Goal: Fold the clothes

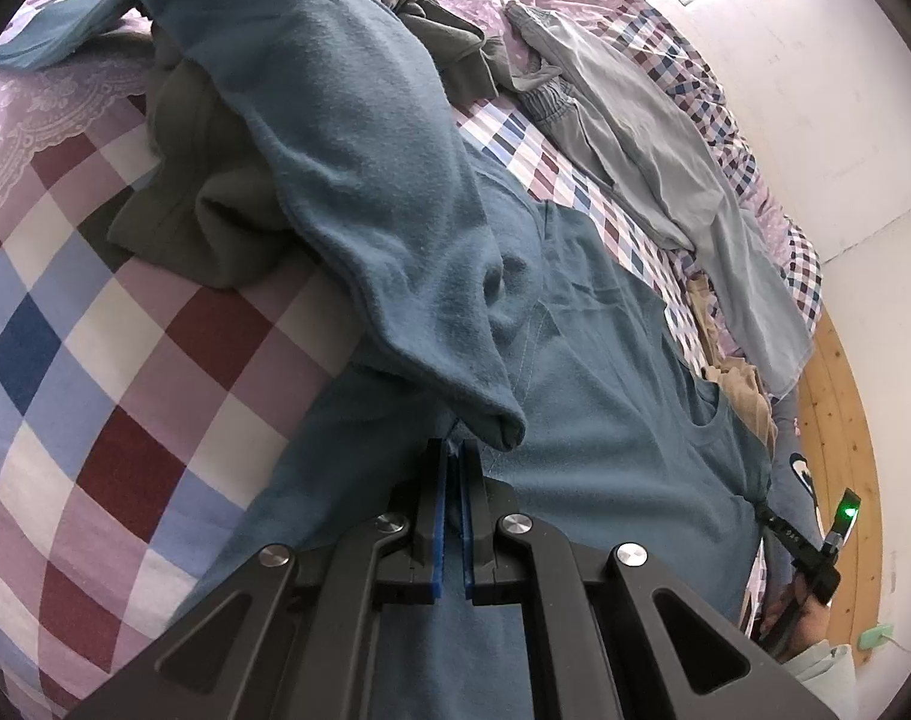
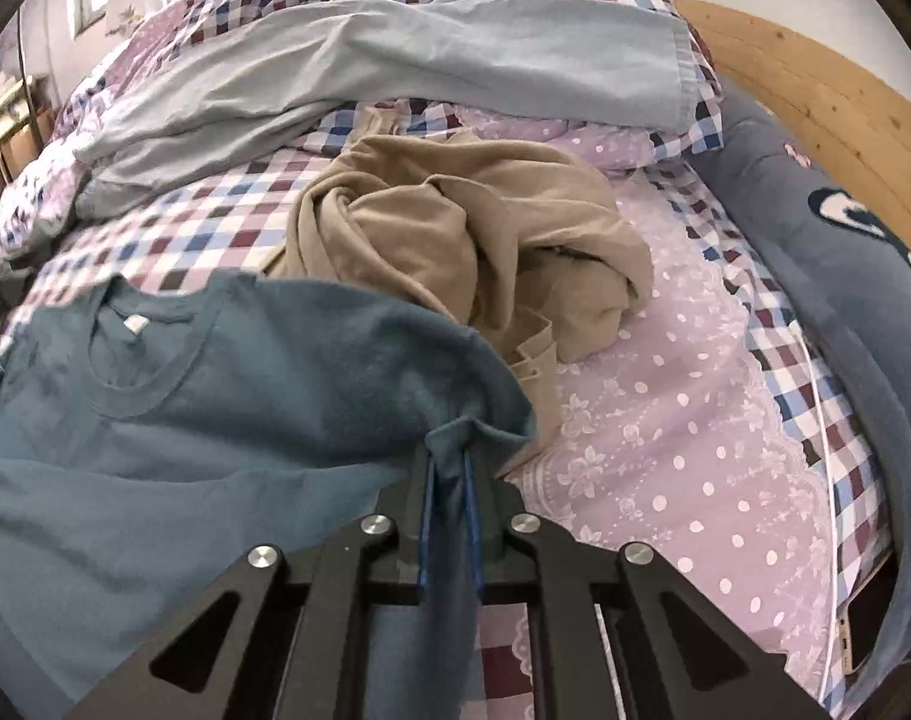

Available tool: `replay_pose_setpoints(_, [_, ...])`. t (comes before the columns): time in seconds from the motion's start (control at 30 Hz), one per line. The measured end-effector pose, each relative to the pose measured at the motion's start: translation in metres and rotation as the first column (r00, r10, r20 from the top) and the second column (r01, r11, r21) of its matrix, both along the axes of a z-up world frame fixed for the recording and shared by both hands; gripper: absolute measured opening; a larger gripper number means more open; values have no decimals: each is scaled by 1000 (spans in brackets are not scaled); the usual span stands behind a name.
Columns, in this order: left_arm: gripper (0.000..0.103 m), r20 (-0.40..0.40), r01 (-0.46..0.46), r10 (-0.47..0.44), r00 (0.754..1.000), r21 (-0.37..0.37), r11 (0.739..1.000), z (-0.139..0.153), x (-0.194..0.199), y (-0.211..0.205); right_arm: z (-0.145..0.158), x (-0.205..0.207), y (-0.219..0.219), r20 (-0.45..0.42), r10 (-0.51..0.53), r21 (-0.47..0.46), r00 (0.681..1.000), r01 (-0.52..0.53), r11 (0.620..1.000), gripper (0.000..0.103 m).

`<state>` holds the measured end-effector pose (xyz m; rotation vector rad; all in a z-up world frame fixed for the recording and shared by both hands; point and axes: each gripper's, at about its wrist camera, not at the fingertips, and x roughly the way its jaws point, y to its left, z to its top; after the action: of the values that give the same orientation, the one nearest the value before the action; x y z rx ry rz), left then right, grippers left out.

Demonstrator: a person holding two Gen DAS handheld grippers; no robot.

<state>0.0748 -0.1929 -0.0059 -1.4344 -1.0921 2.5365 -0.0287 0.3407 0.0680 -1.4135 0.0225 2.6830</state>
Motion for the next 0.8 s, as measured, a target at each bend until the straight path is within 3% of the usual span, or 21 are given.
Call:
replay_pose_setpoints(0.1, [2,-1,1,-1,1000,-7,1000,1,0,1,-2,-4,2,27,-2,6,1000,2,1000,13])
replay_pose_setpoints(0.17, [2,-1,3,-3,1000,-11,1000,1,0,1,-13,-11,5,107,0,-14,994,1,1000,25])
replay_pose_setpoints(0.23, [2,-1,2,-2,1000,-9,1000,0,0,1,-19,-11,9,158,23,-66,987,-13,998,25])
replay_pose_setpoints(0.3, [2,-1,3,-3,1000,-10,1000,0,0,1,-12,-1,14,131,46,-112,990,-31,993,33])
replay_pose_setpoints(0.33, [2,-1,4,-4,1000,-9,1000,0,0,1,-6,7,21,93,38,-129,995,-26,991,47])
replay_pose_setpoints(0.37, [2,-2,5,-5,1000,-9,1000,0,-1,1,1,16,29,46,26,-155,999,-18,988,49])
replay_pose_setpoints(0.43, [2,-3,6,-6,1000,-10,1000,0,-1,1,7,27,44,-5,-12,-195,1000,11,981,49])
replay_pose_setpoints(0.57, [2,-4,7,-7,1000,-18,1000,1,-1,1,2,26,61,-9,-56,-226,998,53,973,49])
replay_pose_setpoints(0.8, [2,-6,2,-2,1000,-38,999,2,0,5,-13,0,58,-27,-24,-257,999,16,966,49])
